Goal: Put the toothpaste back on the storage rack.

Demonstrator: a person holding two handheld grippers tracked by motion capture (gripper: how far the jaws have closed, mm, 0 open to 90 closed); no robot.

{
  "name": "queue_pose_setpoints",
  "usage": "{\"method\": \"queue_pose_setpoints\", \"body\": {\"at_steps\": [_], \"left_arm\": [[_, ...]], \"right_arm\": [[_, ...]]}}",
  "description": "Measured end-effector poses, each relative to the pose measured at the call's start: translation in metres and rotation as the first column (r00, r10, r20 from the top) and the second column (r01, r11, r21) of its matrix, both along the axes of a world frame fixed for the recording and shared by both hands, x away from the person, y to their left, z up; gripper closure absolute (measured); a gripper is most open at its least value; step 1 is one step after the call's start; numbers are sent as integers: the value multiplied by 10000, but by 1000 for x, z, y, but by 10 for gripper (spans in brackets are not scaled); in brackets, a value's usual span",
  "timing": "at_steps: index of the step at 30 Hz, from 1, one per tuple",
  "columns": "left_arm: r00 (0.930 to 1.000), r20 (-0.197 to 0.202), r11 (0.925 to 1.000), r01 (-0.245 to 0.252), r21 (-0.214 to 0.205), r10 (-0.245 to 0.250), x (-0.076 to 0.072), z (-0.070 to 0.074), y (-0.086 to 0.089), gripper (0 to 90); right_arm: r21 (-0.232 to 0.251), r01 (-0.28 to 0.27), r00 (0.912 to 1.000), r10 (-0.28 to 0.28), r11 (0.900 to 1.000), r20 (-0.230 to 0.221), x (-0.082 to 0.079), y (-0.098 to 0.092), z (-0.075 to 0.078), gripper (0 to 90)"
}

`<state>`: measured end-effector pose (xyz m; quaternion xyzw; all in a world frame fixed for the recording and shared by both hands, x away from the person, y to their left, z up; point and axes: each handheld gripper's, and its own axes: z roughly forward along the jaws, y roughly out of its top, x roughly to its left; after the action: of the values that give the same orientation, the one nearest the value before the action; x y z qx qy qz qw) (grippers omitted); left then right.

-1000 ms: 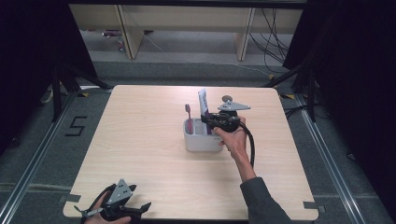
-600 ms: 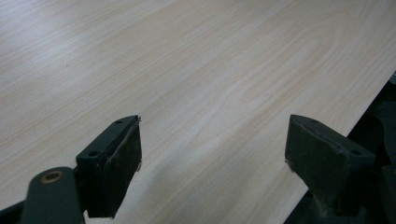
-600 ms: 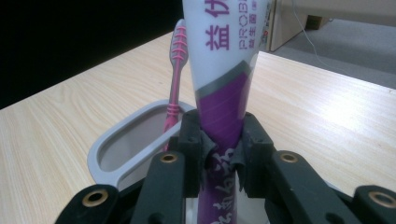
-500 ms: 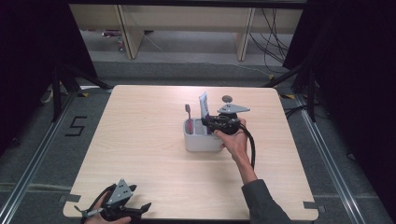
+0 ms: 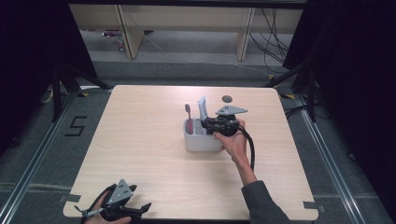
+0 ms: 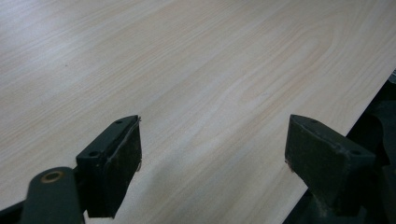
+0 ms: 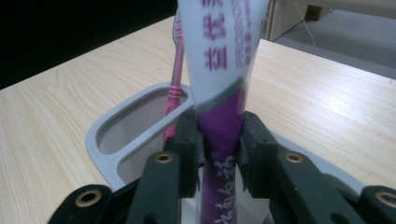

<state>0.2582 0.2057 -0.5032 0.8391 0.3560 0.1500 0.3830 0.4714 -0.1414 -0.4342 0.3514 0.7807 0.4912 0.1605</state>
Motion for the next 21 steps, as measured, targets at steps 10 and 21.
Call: {"method": "queue_pose_setpoints", "body": {"at_steps": [10, 21], "left_arm": [[10000, 21, 10000, -10, -40, 10, 0, 0, 0, 182], [10000, -61, 9997, -58, -257, 56, -1, -1, -3, 183]], "right_arm": [[-276, 129, 9999, -129, 9995, 26, -2, 2, 1, 631], [-232, -65, 9998, 70, 9997, 208, -9, -4, 22, 457]]}}
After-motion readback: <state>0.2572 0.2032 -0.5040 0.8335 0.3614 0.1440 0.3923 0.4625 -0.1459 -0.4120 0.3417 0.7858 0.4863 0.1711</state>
